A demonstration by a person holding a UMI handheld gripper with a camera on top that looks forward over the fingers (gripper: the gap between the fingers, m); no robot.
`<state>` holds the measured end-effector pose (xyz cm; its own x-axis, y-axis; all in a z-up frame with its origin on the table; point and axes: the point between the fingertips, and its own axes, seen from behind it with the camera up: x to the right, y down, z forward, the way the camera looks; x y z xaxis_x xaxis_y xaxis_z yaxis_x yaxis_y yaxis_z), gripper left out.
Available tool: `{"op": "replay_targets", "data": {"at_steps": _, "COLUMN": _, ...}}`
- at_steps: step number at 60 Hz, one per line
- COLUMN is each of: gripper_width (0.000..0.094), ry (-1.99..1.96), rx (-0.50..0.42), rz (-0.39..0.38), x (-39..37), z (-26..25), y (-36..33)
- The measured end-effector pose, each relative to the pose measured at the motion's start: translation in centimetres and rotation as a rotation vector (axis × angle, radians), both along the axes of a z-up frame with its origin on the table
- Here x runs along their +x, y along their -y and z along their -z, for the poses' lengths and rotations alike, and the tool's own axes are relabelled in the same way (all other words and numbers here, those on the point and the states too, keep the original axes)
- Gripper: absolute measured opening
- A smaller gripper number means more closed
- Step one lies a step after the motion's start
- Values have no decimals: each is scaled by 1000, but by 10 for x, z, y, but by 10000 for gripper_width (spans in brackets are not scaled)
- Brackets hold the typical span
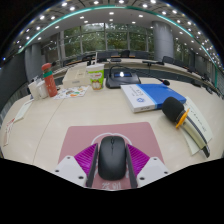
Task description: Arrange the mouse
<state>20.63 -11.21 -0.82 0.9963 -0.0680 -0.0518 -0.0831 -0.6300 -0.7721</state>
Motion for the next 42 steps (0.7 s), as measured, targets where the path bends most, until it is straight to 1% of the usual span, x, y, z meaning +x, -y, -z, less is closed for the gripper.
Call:
{"op": "replay_targets", "data": {"at_steps": 1, "gripper_width": 541, "ry": 2, "rx": -4, "rz": -2, "x": 0, "z": 0, "y": 1}}
{"op": "replay_targets", "data": {"at_steps": 3, "gripper_width": 654, "ry": 2, "rx": -13, "rz": -6, "x": -1, "z": 0, "y": 5}}
{"op": "replay_targets", "data": {"at_steps": 6, "gripper_width": 871, "ry": -1, "rx": -21, "rz": -14, "x": -4, "z": -4, "y": 11}}
{"op": "replay_targets", "data": {"at_steps": 9, "gripper_width": 837, "ry": 7, "rx": -15, "rz": -7, "x": -6, "z": -15, "y": 19}}
{"op": "replay_targets", "data": {"at_steps": 12, "gripper_width": 855, "ry": 18, "rx": -11, "rz": -2, "x": -8, "z": -26, "y": 30}}
{"op": "replay_targets", "data": {"at_steps": 20, "gripper_width": 859, "ry": 42, "rx": 29, "rz": 11, "x": -23, "z": -73, "y": 68}}
{"op": "replay_targets", "data": {"at_steps": 28, "gripper_width": 858, "ry": 73, "rx": 72, "rz": 30, "x": -43, "z": -122, "y": 124}}
{"op": "replay_targets", "data": {"at_steps": 34, "gripper_width": 863, "ry": 102, "rx": 98, "rz": 42, "x": -59, "z": -151, "y": 172}}
{"op": "replay_targets", "data": {"at_steps": 42, "gripper_width": 857, "ry": 143, "rx": 124, "rz": 40, "x": -79, "z": -183, "y": 231}}
